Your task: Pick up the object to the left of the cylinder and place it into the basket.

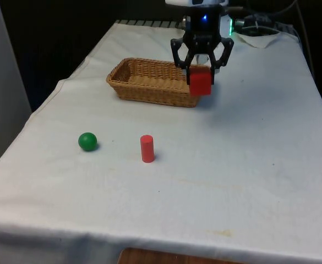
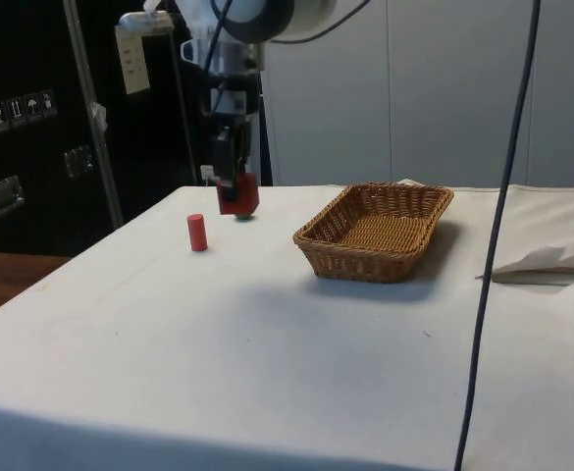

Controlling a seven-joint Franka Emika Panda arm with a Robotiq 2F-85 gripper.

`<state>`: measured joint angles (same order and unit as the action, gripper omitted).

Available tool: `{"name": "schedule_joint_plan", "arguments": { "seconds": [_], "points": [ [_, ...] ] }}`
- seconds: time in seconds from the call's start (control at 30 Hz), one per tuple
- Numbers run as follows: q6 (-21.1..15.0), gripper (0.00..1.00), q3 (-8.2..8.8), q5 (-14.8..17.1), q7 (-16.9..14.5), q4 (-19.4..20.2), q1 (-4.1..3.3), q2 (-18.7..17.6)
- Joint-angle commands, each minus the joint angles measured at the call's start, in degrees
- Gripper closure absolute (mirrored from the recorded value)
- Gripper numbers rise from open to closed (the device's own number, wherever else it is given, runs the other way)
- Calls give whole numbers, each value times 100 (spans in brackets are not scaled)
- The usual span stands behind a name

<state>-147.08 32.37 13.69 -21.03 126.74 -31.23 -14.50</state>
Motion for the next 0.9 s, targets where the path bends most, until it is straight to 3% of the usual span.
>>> {"name": "schedule_joint_plan", "arguments": {
  "seconds": [0.0, 0.37, 0.4, 0.87],
  "points": [
    [-103, 100, 40, -69, 0, 97, -17, 69],
    [-321, 100, 160, -69, -332, 636, 6, 458],
    [-223, 100, 126, 0, -332, 544, 11, 395],
    [-567, 100, 384, -74, -848, 1318, 57, 980]
  ]
}}
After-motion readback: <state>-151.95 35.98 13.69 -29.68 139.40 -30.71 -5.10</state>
